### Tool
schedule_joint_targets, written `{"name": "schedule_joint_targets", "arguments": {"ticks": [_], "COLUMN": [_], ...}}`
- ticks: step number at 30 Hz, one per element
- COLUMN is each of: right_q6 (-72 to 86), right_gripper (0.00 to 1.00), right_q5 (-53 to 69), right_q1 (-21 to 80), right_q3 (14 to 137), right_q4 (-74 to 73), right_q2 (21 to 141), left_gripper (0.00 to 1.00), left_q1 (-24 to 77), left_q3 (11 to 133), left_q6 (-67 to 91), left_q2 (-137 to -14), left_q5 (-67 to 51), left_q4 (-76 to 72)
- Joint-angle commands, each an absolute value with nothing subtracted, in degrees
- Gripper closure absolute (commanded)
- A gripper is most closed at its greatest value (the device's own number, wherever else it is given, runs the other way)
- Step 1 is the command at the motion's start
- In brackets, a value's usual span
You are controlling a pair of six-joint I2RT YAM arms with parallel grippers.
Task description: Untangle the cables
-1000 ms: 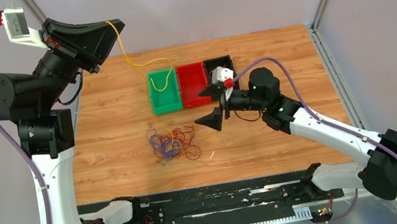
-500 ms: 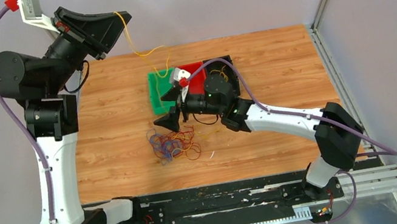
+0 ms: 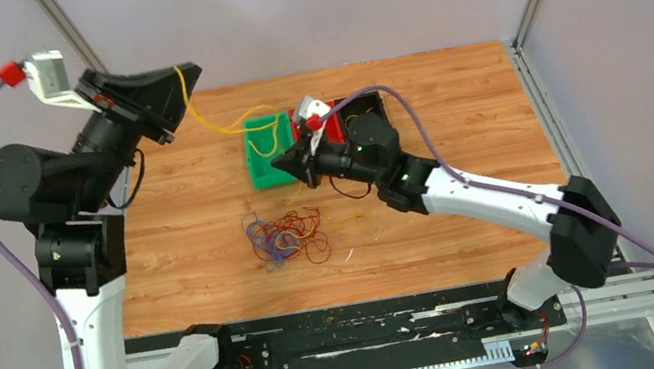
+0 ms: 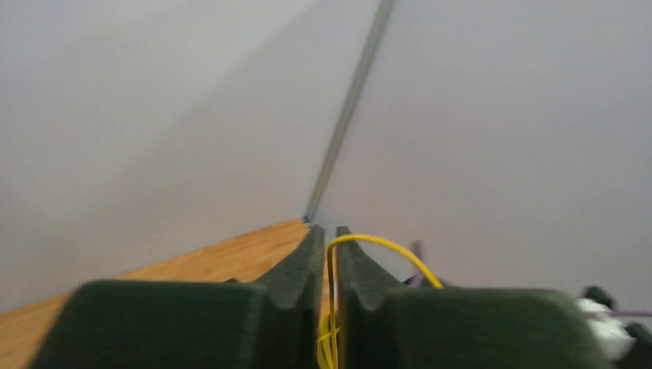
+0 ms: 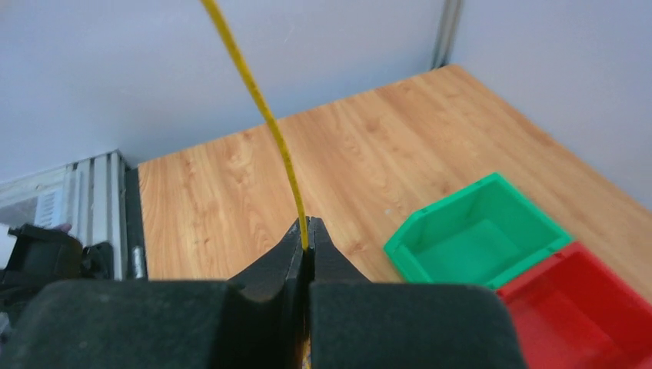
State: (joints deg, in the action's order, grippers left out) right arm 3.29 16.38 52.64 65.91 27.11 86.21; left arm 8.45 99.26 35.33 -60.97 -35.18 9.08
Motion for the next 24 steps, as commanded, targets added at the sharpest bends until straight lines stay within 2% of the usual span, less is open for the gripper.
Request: {"name": "schedule_joint_targets", "arguments": {"ticks": [1, 3, 6, 7, 8, 12, 14, 24], "right_q6": [1.6, 4.1, 8.0, 8.6, 9.2, 12.4, 12.5, 15.2], "right_gripper": [1.0, 1.0, 1.0, 1.0, 1.0, 1.0, 1.0, 1.0], "right_q5": [12.1, 14.2, 19.1, 20.1, 20.9, 25.2, 26.4, 31.4], "right_q1": [47.6, 43.8, 38.8, 37.5, 36.3, 33.1, 32.6, 32.6], "right_q3": [71.8, 73.3, 77.5, 79.1, 81.0, 87.7, 90.4, 93.3], "right_q4": [19.7, 19.4, 17.9, 17.3, 16.7, 15.8, 14.8, 9.9], "right_q2": [77.5, 75.8, 75.0, 75.0, 75.2, 76.6, 77.3, 77.9], "left_gripper": [0.79, 0.58, 0.17, 0.06, 0.01, 0.0, 0.0, 0.0], "left_q1": [8.7, 8.7, 8.7, 8.7, 8.7, 9.1, 11.0, 27.9], "left_q3": [81.4, 71.5, 59.0, 55.9, 53.4, 44.5, 43.2, 39.9], "left_q6": [30.8, 32.3, 34.7, 35.0, 35.1, 37.8, 36.5, 4.8], "left_q2": [-54.6, -51.5, -50.0, -50.5, -51.4, -56.0, -57.6, -59.6], "left_q5": [-18.0, -14.0, -17.3, -20.3, -23.0, -34.1, -35.9, -41.7], "left_q4": [15.0, 14.2, 11.4, 10.3, 9.7, -0.2, -2.6, -6.0]}}
